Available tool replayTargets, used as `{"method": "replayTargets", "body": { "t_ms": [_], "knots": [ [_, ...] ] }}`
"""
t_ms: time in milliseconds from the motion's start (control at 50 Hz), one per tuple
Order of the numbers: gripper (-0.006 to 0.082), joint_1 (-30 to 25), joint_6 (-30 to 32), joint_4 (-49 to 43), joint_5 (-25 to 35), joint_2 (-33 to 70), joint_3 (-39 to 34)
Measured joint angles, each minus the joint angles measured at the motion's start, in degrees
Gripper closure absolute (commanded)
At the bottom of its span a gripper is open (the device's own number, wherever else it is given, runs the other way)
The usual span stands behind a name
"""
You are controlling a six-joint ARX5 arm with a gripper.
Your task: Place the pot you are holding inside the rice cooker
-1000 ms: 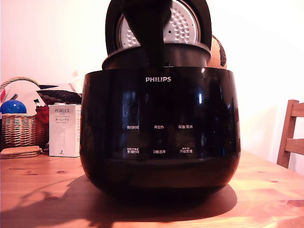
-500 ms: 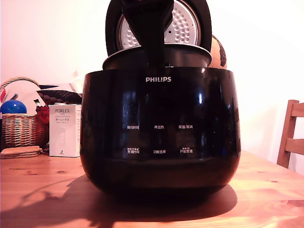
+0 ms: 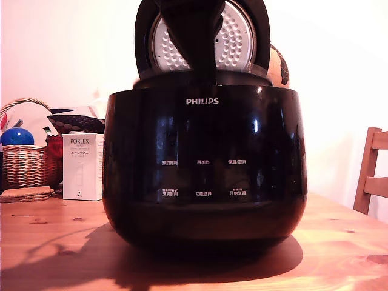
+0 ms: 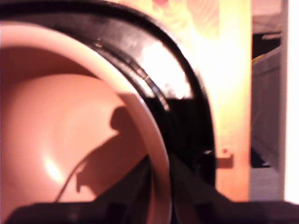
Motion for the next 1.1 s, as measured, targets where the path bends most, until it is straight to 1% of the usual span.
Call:
{"method": "replayTargets", "body": {
  "t_ms": [340,360,460,600,640,860,1100],
  "knots": [
    [0.0644,0.0,-0.4,-0.4,0.0,0.0,0.2],
    [0.0638,0.0,-1.7,-0.4,0.0,0.0,0.2],
    [0.0611,0.0,-3.3,-0.5,0.0,0.0,0.2],
    [0.0611,0.1,-4.6,-0.5,0.0,0.0,0.3],
    [0.0611,0.0,-5.9,-0.6,0.0,0.0,0.6],
    [0.0611,0.0,-9.6,-0.5,0.0,-0.3,5.0],
    [0.0619,0.0,-12.1,-0.6,0.0,-1.7,5.2]
  ]
}}
